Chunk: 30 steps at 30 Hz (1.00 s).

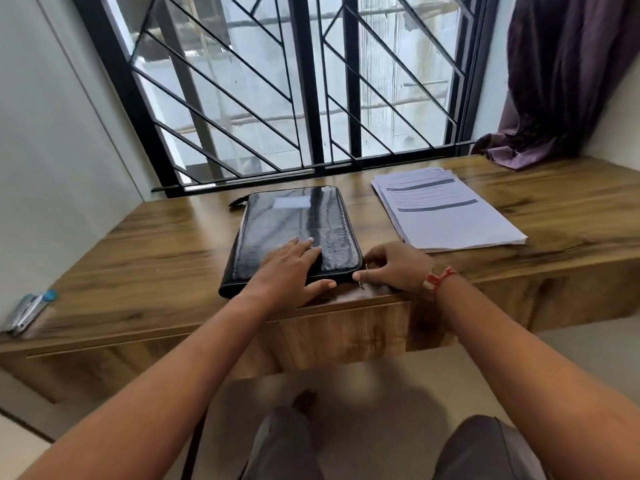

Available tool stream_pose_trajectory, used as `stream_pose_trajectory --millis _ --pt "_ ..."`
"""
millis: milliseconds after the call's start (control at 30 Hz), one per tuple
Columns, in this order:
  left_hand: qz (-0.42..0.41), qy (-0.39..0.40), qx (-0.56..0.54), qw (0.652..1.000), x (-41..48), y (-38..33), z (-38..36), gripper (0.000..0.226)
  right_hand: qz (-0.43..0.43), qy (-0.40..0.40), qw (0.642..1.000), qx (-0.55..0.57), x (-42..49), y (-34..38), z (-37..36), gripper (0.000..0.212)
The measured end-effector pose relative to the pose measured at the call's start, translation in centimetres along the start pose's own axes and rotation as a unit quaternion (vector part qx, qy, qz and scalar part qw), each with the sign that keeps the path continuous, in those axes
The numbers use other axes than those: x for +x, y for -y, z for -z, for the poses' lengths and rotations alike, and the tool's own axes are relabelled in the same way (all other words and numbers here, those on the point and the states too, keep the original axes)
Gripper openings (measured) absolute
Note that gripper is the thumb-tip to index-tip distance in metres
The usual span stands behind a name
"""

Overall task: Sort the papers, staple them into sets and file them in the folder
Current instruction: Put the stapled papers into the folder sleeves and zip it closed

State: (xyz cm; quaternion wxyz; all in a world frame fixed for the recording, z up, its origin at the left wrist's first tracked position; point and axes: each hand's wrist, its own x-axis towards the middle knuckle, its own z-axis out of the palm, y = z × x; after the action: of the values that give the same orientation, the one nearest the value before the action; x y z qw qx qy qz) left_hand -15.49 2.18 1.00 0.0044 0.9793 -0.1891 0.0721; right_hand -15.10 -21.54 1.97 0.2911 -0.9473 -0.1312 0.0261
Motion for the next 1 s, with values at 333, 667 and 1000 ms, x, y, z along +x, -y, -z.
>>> stream_pose_trajectory --millis 333,667,1000 --pt "-0.035 0.003 0.057 0.998 0.8 0.1 -0.6 0.079 0.005 -0.156 0.981 -0.115 -1.1 0.4 -2.2 0.012" --pt "-0.043 -0.019 0.079 0.996 0.6 0.0 -1.0 0.071 0.016 -0.199 0.972 -0.124 0.2 -0.2 -1.9 0.007" --pt "-0.054 -0.066 0.105 0.991 0.4 -0.2 -1.0 0.07 0.031 -0.246 0.962 -0.116 1.4 -0.5 -1.9 0.01"
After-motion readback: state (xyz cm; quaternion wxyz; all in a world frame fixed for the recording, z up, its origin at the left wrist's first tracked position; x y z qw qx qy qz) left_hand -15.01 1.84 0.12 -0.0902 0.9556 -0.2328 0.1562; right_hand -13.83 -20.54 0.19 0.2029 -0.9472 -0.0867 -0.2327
